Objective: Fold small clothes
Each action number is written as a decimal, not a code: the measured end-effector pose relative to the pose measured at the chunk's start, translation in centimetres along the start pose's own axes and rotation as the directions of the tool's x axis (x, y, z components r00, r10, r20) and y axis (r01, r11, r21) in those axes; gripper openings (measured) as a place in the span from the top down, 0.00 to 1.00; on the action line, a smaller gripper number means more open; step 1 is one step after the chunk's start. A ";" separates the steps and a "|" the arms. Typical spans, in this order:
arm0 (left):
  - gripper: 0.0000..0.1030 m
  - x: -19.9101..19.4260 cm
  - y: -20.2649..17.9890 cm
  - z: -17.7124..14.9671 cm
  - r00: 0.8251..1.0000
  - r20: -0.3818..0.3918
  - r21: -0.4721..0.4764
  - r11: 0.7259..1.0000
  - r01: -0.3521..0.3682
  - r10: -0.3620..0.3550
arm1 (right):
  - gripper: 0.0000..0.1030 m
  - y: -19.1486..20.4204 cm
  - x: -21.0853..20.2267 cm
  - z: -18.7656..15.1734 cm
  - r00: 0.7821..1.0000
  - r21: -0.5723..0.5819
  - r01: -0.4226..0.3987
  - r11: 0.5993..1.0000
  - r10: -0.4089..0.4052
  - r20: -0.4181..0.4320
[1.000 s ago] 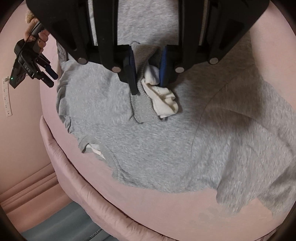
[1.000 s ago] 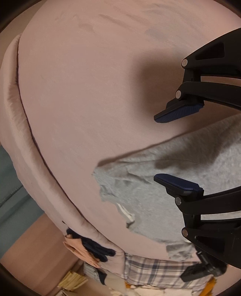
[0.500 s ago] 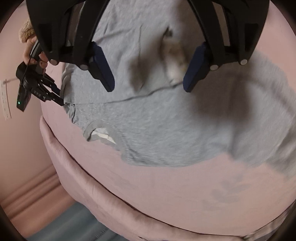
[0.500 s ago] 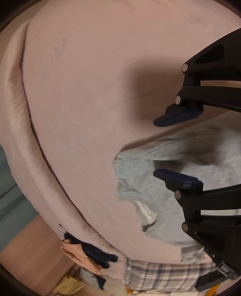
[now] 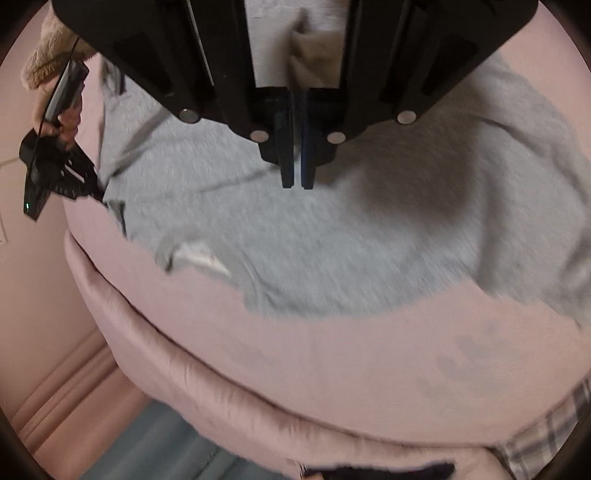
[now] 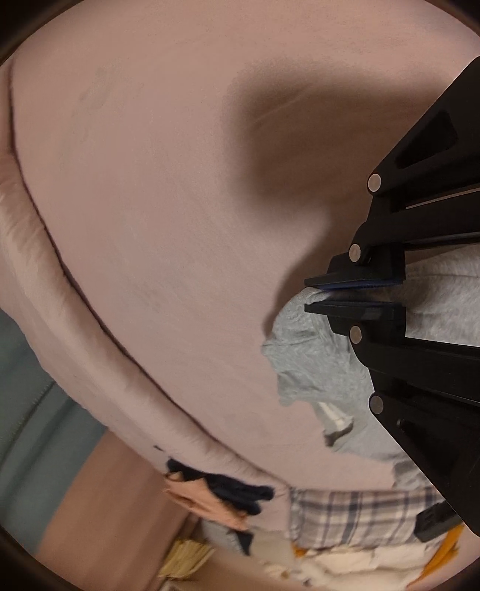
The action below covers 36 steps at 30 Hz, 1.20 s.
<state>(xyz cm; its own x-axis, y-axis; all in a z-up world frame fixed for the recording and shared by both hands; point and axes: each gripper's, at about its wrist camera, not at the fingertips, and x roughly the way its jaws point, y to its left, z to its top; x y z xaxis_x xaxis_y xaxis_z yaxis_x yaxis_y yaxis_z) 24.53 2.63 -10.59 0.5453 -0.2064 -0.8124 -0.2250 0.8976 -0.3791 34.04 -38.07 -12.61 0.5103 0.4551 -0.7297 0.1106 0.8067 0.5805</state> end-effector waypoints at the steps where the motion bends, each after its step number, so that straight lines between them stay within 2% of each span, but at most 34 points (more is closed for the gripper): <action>1: 0.98 -0.1 0.3 0.2 1.000 0.004 -0.009 1.000 -0.002 0.002 | 0.94 -0.4 0.2 -0.1 1.000 0.011 -0.002 1.000 0.002 0.001; 5: 0.98 1.9 1.8 0.0 0.995 -0.104 -0.037 0.999 0.005 -0.009 | 0.94 -0.4 1.6 -0.7 0.999 0.008 0.031 0.999 -0.031 -0.025; 10: 0.95 2.0 2.6 -0.7 0.991 -0.132 -0.046 0.999 0.018 -0.024 | 0.94 0.0 1.1 -0.4 0.998 -0.001 0.053 0.999 -0.053 -0.038; 11: 0.85 1.8 2.5 -0.6 0.991 -0.134 -0.049 0.999 0.022 -0.029 | 0.94 0.2 0.7 -0.3 0.997 -0.015 0.067 0.998 -0.067 -0.036; 12: 0.66 1.7 2.5 -0.5 0.990 -0.136 -0.051 0.998 0.028 -0.035 | 0.91 0.4 0.5 -0.2 0.996 -0.027 0.080 0.996 -0.081 -0.031; 13: 0.56 1.5 2.4 -0.2 0.990 -0.135 -0.056 0.998 0.041 -0.048 | 0.87 0.6 0.2 -0.1 0.995 -0.039 0.094 0.995 -0.094 -0.024; 14: 0.42 1.3 2.1 0.0 0.989 -0.132 -0.058 0.997 0.053 -0.060 | 0.75 0.8 -0.3 0.0 0.994 -0.052 0.107 0.993 -0.108 -0.012; 15: 0.39 1.3 1.7 0.0 0.989 -0.128 -0.056 0.996 0.064 -0.071 | 0.62 1.1 -0.7 0.1 0.994 -0.060 0.114 0.992 -0.114 0.004; 17: 0.39 1.7 0.9 0.2 0.986 -0.147 -0.035 0.997 0.072 -0.077 | 0.56 1.5 -1.2 0.5 0.995 -0.067 0.101 0.993 -0.100 0.020; 20: 0.39 3.2 0.0 -0.3 0.977 -0.203 -0.001 0.998 0.065 -0.064 | 0.56 2.6 -0.2 1.0 0.995 -0.091 0.094 0.991 -0.096 -0.018; 22: 0.41 3.4 -0.5 -0.8 0.981 -0.192 0.032 0.998 0.048 -0.041 | 0.56 3.3 1.0 0.8 0.993 -0.117 0.104 0.988 -0.110 -0.047; 23: 0.49 3.2 -0.9 -1.3 0.984 -0.179 0.063 0.997 0.033 -0.021 | 0.56 3.7 1.9 0.7 0.990 -0.131 0.110 0.985 -0.120 -0.070; 24: 0.62 3.3 -1.3 -1.7 0.984 -0.176 0.100 0.995 0.016 0.002 | 0.56 3.8 2.3 0.6 0.989 -0.137 0.112 0.984 -0.124 -0.086; 25: 0.65 3.2 -1.4 -2.0 0.985 -0.172 0.123 0.992 0.011 0.011 | 0.56 4.0 3.1 0.5 0.985 -0.154 0.122 0.980 -0.139 -0.105; 26: 0.73 3.1 -1.8 -2.3 0.988 -0.157 0.150 0.989 0.008 0.016 | 0.56 4.3 3.7 0.3 0.981 -0.169 0.139 0.976 -0.159 -0.110; 28: 0.79 2.8 -2.0 -2.7 0.991 -0.131 0.174 0.985 -0.005 0.028 | 0.56 4.6 3.9 0.1 0.979 -0.191 0.160 0.968 -0.180 -0.093; 29: 0.81 2.6 -2.0 -2.7 0.992 -0.119 0.169 0.986 -0.007 0.028 | 0.63 4.7 3.8 0.1 0.979 -0.200 0.171 0.965 -0.189 -0.075; 30: 0.83 2.3 -1.9 -2.7 0.993 -0.113 0.155 0.988 -0.001 0.019 | 0.88 4.8 3.6 0.2 0.980 -0.203 0.172 0.964 -0.187 -0.060; 31: 0.83 2.0 -1.6 -2.5 0.994 -0.107 0.135 0.991 0.008 0.006 | 0.92 4.8 3.3 0.4 0.982 -0.202 0.172 0.964 -0.184 -0.043; 33: 0.83 1.5 -1.2 -2.2 0.995 -0.097 0.107 0.994 0.027 -0.016 | 0.92 4.6 2.8 0.9 0.986 -0.188 0.156 0.970 -0.164 -0.023; 36: 0.83 0.6 -0.7 -2.1 0.998 -0.062 0.105 0.994 -0.004 0.011 | 0.93 3.5 2.5 1.7 0.995 -0.132 0.096 0.987 -0.100 -0.028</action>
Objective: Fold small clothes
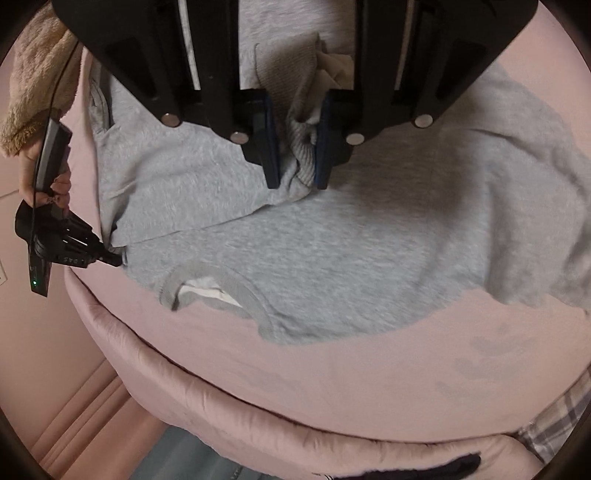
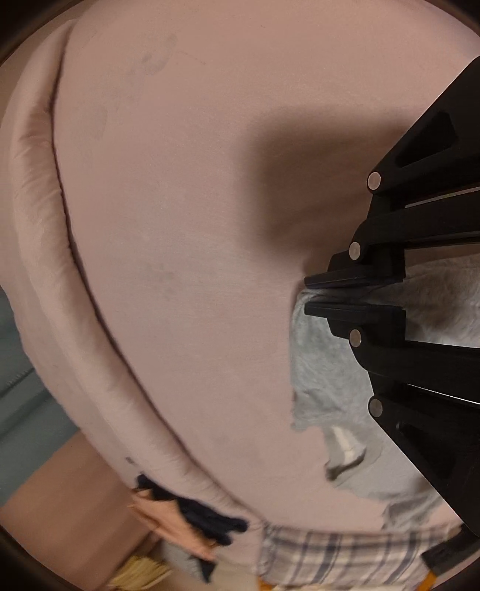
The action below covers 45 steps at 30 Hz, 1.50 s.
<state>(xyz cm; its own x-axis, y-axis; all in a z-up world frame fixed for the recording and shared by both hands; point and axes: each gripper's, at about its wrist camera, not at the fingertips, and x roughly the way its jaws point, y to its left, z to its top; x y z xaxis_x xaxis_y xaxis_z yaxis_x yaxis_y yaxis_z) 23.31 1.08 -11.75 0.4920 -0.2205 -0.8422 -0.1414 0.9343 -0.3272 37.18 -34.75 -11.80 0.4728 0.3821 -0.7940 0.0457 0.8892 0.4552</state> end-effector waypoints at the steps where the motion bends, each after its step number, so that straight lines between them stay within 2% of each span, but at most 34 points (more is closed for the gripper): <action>1: 0.83 -0.1 0.3 -0.2 1.000 0.004 -0.006 1.000 -0.003 0.003 | 0.93 -0.4 0.2 0.1 1.000 0.018 -0.013 1.000 0.013 0.000; 4: 0.83 0.9 1.2 -0.6 0.999 -0.032 -0.026 1.000 0.005 -0.006 | 0.93 -1.5 1.1 -0.3 0.999 0.046 -0.041 0.998 0.041 -0.008; 8: 0.80 1.3 1.2 -0.7 0.999 -0.032 -0.007 1.000 -0.010 0.010 | 0.93 -2.7 1.6 -1.0 0.997 0.097 -0.077 0.992 0.076 0.010; 13: 0.76 1.0 1.4 -0.6 0.999 -0.039 -0.021 1.000 -0.006 0.005 | 0.91 -1.3 1.0 -0.5 0.999 0.072 -0.033 0.997 0.033 0.007; 17: 0.68 0.7 1.4 -0.5 0.999 -0.038 -0.029 1.000 -0.003 0.002 | 0.55 -1.1 -1.7 -0.9 0.999 0.051 0.013 0.999 -0.015 0.039; 18: 0.63 0.7 1.4 -0.5 0.999 -0.038 -0.036 0.999 -0.001 0.000 | 0.53 -1.6 -2.6 -1.2 0.999 0.042 0.020 0.999 -0.022 0.044; 22: 0.48 0.0 1.7 -0.8 0.998 -0.053 -0.067 0.998 0.022 -0.026 | 0.52 -2.1 -5.8 -3.0 0.997 -0.007 0.060 0.998 -0.060 0.043; 25: 0.39 -1.0 1.7 -1.3 0.999 -0.047 -0.065 0.998 0.004 -0.007 | 0.49 -2.4 -7.5 -5.2 0.995 -0.031 0.099 0.995 -0.098 0.030; 30: 0.21 -3.4 2.5 -2.7 0.999 -0.040 -0.089 0.996 -0.017 0.013 | 0.48 -2.2 -9.6 -9.2 0.995 -0.053 0.097 0.994 -0.096 0.016; 33: 0.19 -5.2 3.7 -3.6 0.999 -0.021 -0.114 0.993 -0.034 0.032 | 0.48 -1.9 -10.7 -11.4 0.996 -0.052 0.082 0.995 -0.081 0.021; 36: 0.16 -7.3 5.2 -4.4 0.996 0.028 -0.147 0.986 -0.080 0.085 | 0.48 -1.4 -12.0 -12.9 0.997 -0.052 0.067 0.996 -0.065 0.041; 41: 0.15 -10.5 9.0 -6.1 0.984 0.087 -0.263 0.957 -0.126 0.153 | 0.41 0.7 -14.1 -14.9 0.981 -0.098 0.149 0.984 -0.135 0.138; 45: 0.15 -12.3 11.3 -7.1 0.980 0.103 -0.322 0.938 -0.129 0.170 | 0.41 2.5 -15.1 -16.6 0.979 -0.127 0.142 0.982 -0.121 0.164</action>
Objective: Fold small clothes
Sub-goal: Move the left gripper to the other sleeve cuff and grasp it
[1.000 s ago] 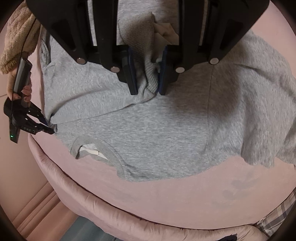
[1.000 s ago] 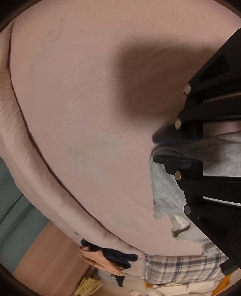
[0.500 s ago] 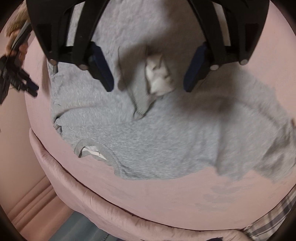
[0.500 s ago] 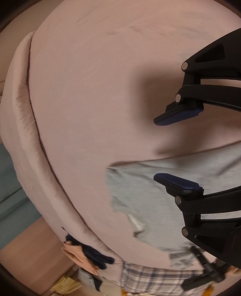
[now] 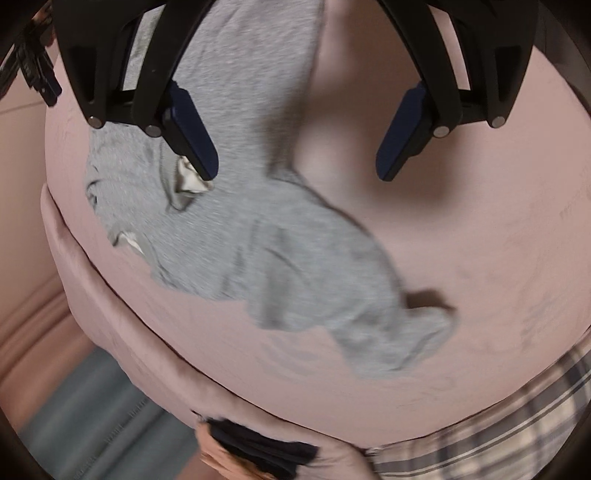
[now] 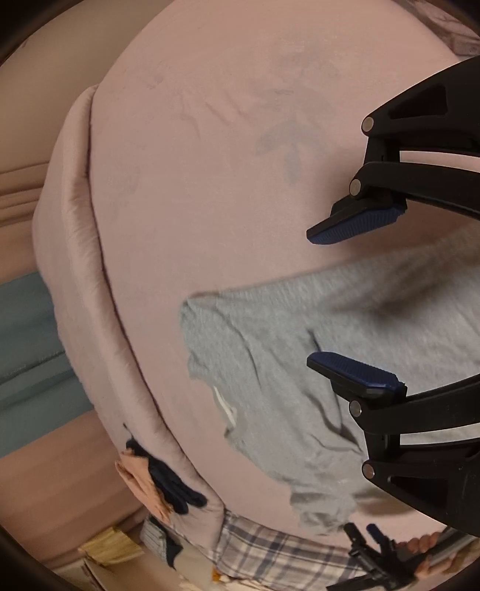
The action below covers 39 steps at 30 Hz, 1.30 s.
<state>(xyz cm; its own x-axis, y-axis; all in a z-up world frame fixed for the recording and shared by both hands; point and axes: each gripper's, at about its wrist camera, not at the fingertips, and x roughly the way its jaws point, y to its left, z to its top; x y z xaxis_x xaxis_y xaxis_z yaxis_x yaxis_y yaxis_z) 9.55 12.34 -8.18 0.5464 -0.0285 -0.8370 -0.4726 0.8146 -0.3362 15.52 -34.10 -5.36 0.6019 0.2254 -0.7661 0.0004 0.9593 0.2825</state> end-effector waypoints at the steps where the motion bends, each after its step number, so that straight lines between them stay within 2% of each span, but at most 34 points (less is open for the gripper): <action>1: 0.15 -0.3 0.5 0.0 1.000 0.006 -0.007 1.000 -0.006 0.006 | 0.41 0.6 -0.3 -0.2 1.000 -0.012 0.002 1.000 -0.001 0.011; 6: 0.15 -1.4 2.8 0.1 0.999 0.032 -0.051 0.999 -0.014 0.016 | 0.36 3.4 -1.5 -1.5 0.997 -0.075 0.049 0.996 -0.044 0.069; 11: 0.15 -1.5 5.1 1.3 0.998 0.061 -0.114 0.993 0.002 0.005 | 0.35 5.8 -1.3 -2.8 0.998 -0.133 0.023 0.991 -0.015 0.065; 16: 0.16 -0.7 7.3 3.7 0.994 0.113 -0.208 0.978 0.019 0.005 | 0.35 6.5 -1.6 -4.0 0.998 -0.151 0.000 0.989 0.010 0.069; 20: 0.23 1.1 9.9 5.8 0.994 0.113 -0.324 0.945 0.038 -0.001 | 0.35 6.6 -1.8 -4.2 0.997 -0.156 0.015 0.988 -0.002 0.081; 23: 0.29 2.3 11.2 7.2 0.994 0.112 -0.383 0.922 0.048 -0.006 | 0.35 6.4 -1.9 -4.2 0.996 -0.147 0.034 0.989 -0.020 0.089; 25: 0.30 3.1 11.8 7.8 0.995 0.104 -0.411 0.910 0.055 -0.014 | 0.35 6.2 -1.7 -4.2 0.996 -0.139 0.038 0.990 -0.026 0.086; 29: 0.30 3.8 12.9 8.7 0.988 0.118 -0.471 0.870 0.145 -0.100 | 0.35 5.9 -1.5 -4.1 0.996 -0.130 0.057 0.990 -0.047 0.080; 32: 0.30 3.9 13.6 9.2 0.982 0.134 -0.530 0.827 0.186 -0.135 | 0.35 5.8 -1.4 -4.1 0.995 -0.122 0.066 0.990 -0.056 0.076; 34: 0.36 3.7 13.8 9.4 0.977 0.155 -0.550 0.809 0.207 -0.145 | 0.35 5.7 -1.4 -4.1 0.996 -0.119 0.067 0.991 -0.058 0.075; 37: 0.49 3.5 13.0 9.8 0.976 0.157 -0.535 0.817 0.215 -0.154 | 0.35 5.7 -1.4 -4.2 0.995 -0.120 0.071 0.990 -0.063 0.075; 38: 0.63 3.7 12.8 10.1 0.974 0.158 -0.523 0.823 0.221 -0.160 | 0.35 5.6 -1.3 -4.2 0.995 -0.119 0.072 0.990 -0.064 0.075; 39: 0.82 3.7 12.5 10.2 0.975 0.157 -0.512 0.831 0.218 -0.160 | 0.35 5.6 -1.3 -4.2 0.995 -0.116 0.072 0.991 -0.064 0.074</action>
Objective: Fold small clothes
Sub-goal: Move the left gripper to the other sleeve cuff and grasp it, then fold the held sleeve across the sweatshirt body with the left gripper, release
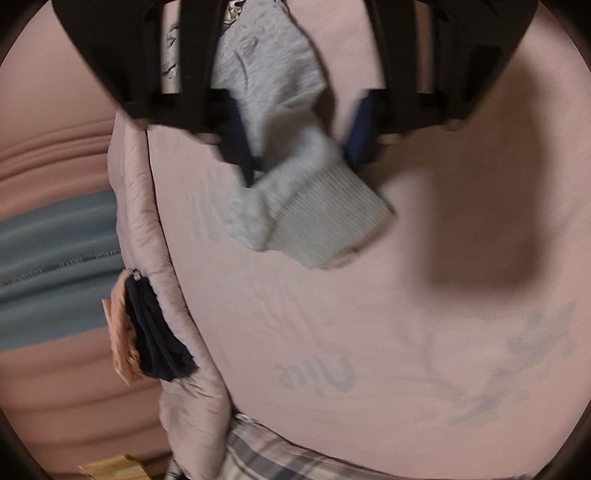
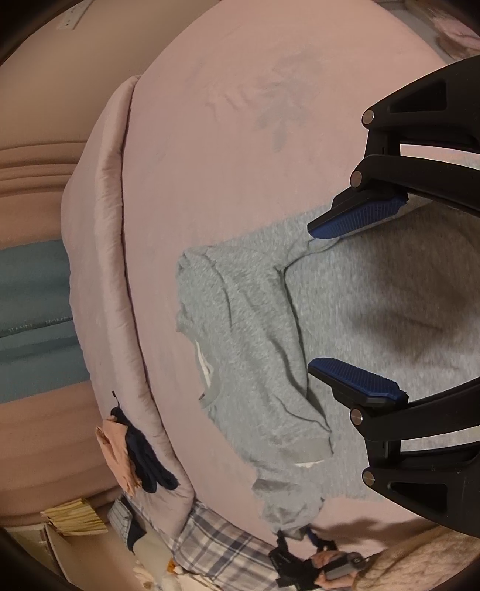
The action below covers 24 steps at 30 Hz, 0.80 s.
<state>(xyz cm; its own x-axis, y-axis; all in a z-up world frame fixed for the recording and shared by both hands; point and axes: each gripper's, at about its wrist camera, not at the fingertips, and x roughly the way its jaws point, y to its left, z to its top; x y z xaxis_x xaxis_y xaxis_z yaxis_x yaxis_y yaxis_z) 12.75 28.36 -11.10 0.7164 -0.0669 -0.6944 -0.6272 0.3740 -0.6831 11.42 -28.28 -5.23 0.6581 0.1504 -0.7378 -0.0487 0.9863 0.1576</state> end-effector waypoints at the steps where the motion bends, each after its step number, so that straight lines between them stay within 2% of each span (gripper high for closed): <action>1: 0.90 0.1 -0.3 -0.1 1.000 0.005 0.014 1.000 -0.007 0.007 | 0.35 0.0 0.0 0.0 1.000 0.003 0.001 1.000 -0.001 -0.001; 5: 0.92 -1.0 -1.9 -0.7 0.997 0.078 0.073 0.997 -0.032 0.027 | 0.35 0.0 0.0 -0.2 1.000 -0.003 0.003 1.000 -0.003 -0.003; 8: 0.92 -2.0 -3.8 -1.4 0.996 0.081 0.127 0.992 0.012 -0.022 | 0.35 -0.2 -0.1 -0.2 1.000 0.005 0.005 1.000 -0.005 0.004; 12: 0.93 -3.1 -7.6 -3.5 0.994 0.053 0.243 0.967 0.075 -0.090 | 0.35 -0.4 0.0 -0.3 1.000 0.019 -0.004 1.000 0.004 0.002; 16: 0.92 -3.0 -11.0 -6.8 0.989 -0.015 0.351 0.926 0.140 -0.144 | 0.35 -0.4 0.1 -0.5 1.000 0.018 -0.011 1.000 0.011 -0.001; 18: 0.92 -2.3 -12.6 -9.1 0.987 -0.057 0.414 0.896 0.162 -0.153 | 0.35 -0.4 0.2 -0.5 1.000 0.021 -0.012 1.000 0.012 -0.002; 24: 0.93 0.6 -14.9 -15.4 0.988 -0.120 0.556 0.819 0.145 -0.093 | 0.35 -1.2 0.3 -0.6 1.000 0.042 -0.003 0.999 0.003 -0.006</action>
<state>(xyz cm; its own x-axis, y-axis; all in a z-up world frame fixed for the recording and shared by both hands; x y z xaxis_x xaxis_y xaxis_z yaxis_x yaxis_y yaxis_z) 17.87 8.53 -4.78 0.7296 -0.2124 -0.6501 -0.2402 0.8105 -0.5343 11.17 -29.38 -6.02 0.6536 0.1540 -0.7410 -0.0192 0.9821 0.1872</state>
